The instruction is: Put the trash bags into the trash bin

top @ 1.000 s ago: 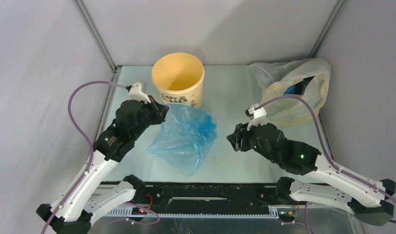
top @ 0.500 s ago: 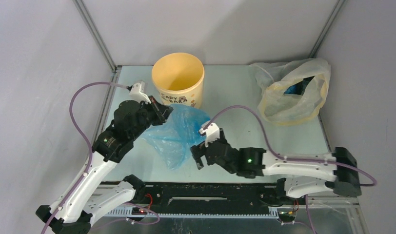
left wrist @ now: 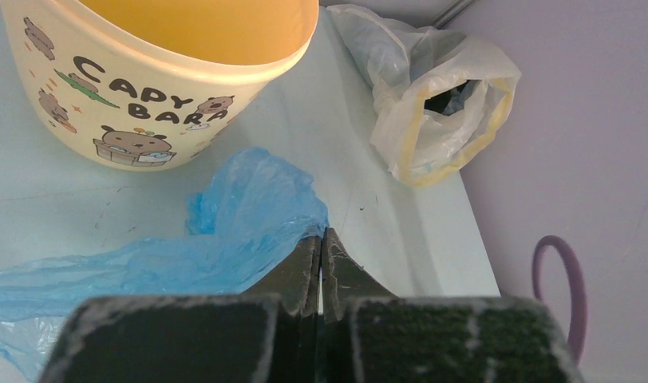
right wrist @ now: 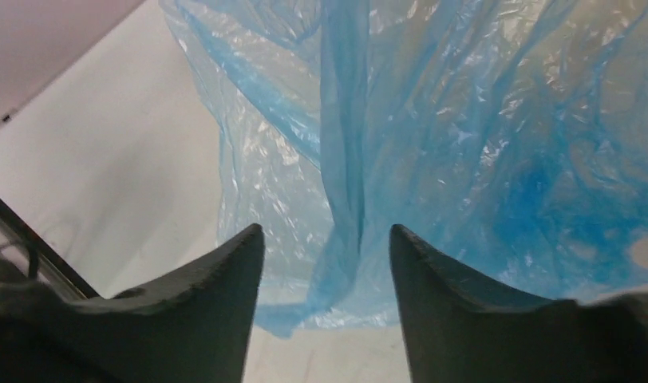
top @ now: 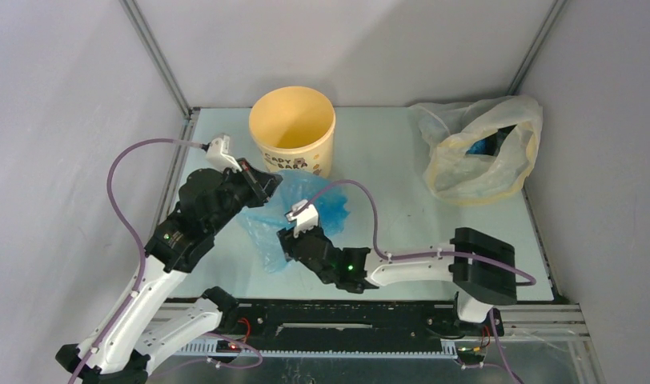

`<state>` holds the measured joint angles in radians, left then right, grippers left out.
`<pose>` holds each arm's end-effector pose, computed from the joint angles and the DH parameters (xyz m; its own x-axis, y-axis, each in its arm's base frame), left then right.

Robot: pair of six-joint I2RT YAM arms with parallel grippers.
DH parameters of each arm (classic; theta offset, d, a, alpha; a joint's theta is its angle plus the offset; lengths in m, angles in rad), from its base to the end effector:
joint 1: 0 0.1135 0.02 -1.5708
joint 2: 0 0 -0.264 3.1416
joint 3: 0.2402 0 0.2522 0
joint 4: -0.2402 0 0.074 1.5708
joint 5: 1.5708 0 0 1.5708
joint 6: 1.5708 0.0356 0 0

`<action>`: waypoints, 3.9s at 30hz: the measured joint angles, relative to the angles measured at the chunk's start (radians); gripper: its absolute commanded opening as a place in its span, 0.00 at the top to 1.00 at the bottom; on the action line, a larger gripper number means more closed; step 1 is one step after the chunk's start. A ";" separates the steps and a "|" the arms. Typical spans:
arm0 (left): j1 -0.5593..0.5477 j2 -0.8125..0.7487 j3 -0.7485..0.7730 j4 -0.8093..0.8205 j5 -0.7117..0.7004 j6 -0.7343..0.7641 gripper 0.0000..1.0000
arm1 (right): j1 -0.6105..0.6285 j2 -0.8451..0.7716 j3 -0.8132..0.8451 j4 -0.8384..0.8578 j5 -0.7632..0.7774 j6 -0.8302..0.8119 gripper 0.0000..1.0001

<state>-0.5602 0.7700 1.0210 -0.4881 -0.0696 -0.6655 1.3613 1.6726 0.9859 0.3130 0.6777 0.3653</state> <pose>0.1363 -0.0826 0.3905 -0.4485 -0.4458 -0.7747 0.2491 0.7701 -0.5873 0.0986 0.3563 0.2301 -0.2997 -0.0717 -0.9513 -0.5712 0.8122 0.1188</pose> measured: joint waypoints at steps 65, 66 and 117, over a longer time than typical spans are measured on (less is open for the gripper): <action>-0.534 0.487 0.021 0.192 -0.015 1.008 1.00 | -0.407 -0.932 -0.173 -0.883 -0.621 -0.088 1.00; -0.534 0.496 0.035 0.187 -0.025 1.012 1.00 | -0.408 -0.932 -0.172 -0.888 -0.616 -0.087 0.98; -0.448 0.584 0.414 -0.183 -0.072 0.340 1.00 | 0.077 -0.425 -0.432 0.024 0.104 -0.253 1.00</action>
<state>-1.0080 1.3540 1.4349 -0.6716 -0.1421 -0.3256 1.4387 1.2476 0.5541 0.3374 0.7815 0.1127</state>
